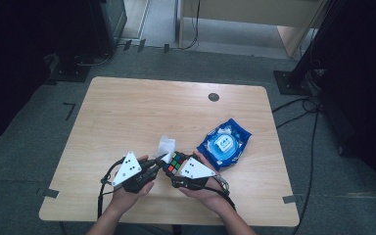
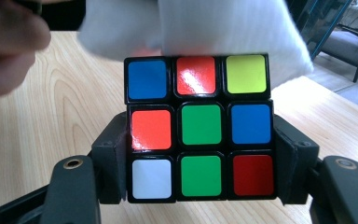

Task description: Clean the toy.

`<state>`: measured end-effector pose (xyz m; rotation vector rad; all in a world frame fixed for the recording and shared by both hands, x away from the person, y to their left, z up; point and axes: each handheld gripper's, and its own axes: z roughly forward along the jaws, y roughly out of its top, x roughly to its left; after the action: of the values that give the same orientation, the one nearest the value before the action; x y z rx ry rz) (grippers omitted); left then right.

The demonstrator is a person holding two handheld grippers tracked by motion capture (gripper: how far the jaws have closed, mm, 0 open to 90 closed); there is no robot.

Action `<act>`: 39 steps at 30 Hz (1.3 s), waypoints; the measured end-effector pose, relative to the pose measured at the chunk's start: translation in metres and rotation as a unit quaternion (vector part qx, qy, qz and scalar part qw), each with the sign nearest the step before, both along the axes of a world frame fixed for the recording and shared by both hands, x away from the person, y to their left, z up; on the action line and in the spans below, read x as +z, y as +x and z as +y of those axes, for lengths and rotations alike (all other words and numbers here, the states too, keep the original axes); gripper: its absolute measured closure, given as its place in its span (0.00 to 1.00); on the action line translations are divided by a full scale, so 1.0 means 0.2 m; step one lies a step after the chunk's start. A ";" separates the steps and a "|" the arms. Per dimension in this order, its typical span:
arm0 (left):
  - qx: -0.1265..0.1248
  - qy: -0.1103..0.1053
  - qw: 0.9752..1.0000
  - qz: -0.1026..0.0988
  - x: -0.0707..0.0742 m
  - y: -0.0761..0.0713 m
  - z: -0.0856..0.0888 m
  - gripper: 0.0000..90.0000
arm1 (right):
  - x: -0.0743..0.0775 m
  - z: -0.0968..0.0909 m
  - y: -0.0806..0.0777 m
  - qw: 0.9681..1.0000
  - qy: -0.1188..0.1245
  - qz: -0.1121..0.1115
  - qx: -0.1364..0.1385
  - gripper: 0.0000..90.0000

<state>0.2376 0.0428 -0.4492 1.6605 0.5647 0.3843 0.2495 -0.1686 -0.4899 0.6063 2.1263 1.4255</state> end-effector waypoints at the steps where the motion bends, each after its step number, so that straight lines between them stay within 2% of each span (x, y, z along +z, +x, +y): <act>1: 0.000 -0.007 1.000 0.006 -0.01 0.01 0.01 0.98 | 0.00 0.00 0.00 1.000 0.002 -0.002 -0.001 0.39; 3: 0.003 -0.020 1.000 0.022 -0.02 0.03 0.03 0.98 | 0.01 -0.01 0.00 1.000 0.009 -0.004 -0.003 0.39; 6: 0.007 -0.032 0.999 0.025 -0.04 0.05 0.06 0.98 | 0.03 -0.01 -0.01 1.000 0.015 -0.009 -0.001 0.39; 8: 0.015 -0.029 0.999 0.024 -0.05 0.05 0.06 0.98 | 0.03 -0.01 -0.01 1.000 0.015 -0.009 -0.002 0.39; 11: 0.020 -0.041 0.998 0.043 -0.06 0.08 0.09 0.98 | 0.03 -0.02 -0.01 1.000 0.020 -0.013 0.003 0.39; 13: 0.026 -0.041 0.997 0.053 -0.07 0.10 0.10 0.98 | 0.04 -0.02 -0.01 1.000 0.023 -0.017 0.004 0.39; 15: 0.052 -0.020 0.997 0.058 -0.08 0.12 0.11 0.98 | 0.05 -0.02 -0.02 0.999 0.025 -0.019 0.004 0.39; 17: 0.085 0.006 0.994 0.071 -0.10 0.14 0.12 0.98 | 0.05 -0.03 -0.02 0.999 0.033 -0.018 0.006 0.39; 19: 0.119 0.033 0.988 0.092 -0.13 0.18 0.14 0.98 | 0.06 -0.03 -0.02 0.999 0.040 -0.023 0.008 0.39; 21: 0.139 0.043 0.983 0.108 -0.15 0.20 0.16 0.97 | 0.08 -0.04 -0.01 0.998 0.050 -0.024 0.008 0.39; 23: 0.149 0.037 0.982 0.108 -0.15 0.21 0.18 0.90 | 0.10 -0.05 -0.01 0.998 0.051 -0.024 0.001 0.39; 25: 0.149 0.038 0.983 0.097 -0.14 0.20 0.19 0.75 | 0.11 -0.07 0.00 0.998 0.059 -0.021 -0.009 0.39; 27: 0.144 0.064 0.985 0.071 -0.12 0.18 0.17 0.61 | 0.12 -0.10 0.01 0.998 0.062 -0.017 -0.018 0.39; 28: 0.141 0.082 0.985 0.055 -0.12 0.17 0.16 0.57 | 0.13 -0.11 0.02 0.997 0.065 -0.014 -0.023 0.39; 30: 0.123 0.105 0.986 0.034 -0.12 0.15 0.13 0.50 | 0.14 -0.12 0.02 0.997 0.073 -0.007 -0.032 0.39; 32: 0.112 0.124 0.986 0.011 -0.12 0.12 0.09 0.46 | 0.15 -0.14 0.03 0.996 0.078 -0.004 -0.041 0.39; 35: 0.095 0.152 0.983 -0.028 -0.13 0.08 0.03 0.41 | 0.16 -0.14 0.03 0.995 0.090 0.011 -0.047 0.39; 37: 0.090 0.170 0.980 -0.058 -0.13 0.05 0.00 0.38 | 0.16 -0.13 0.02 0.995 0.089 0.017 -0.047 0.39; 39: 0.085 0.183 0.977 -0.076 -0.14 0.03 -0.03 0.34 | 0.17 -0.11 0.01 0.995 0.090 0.023 -0.042 0.39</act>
<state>0.2434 0.0375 -0.4770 1.9175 0.5448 0.7716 0.2525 -0.1911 -0.4563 0.7941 1.9952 1.5811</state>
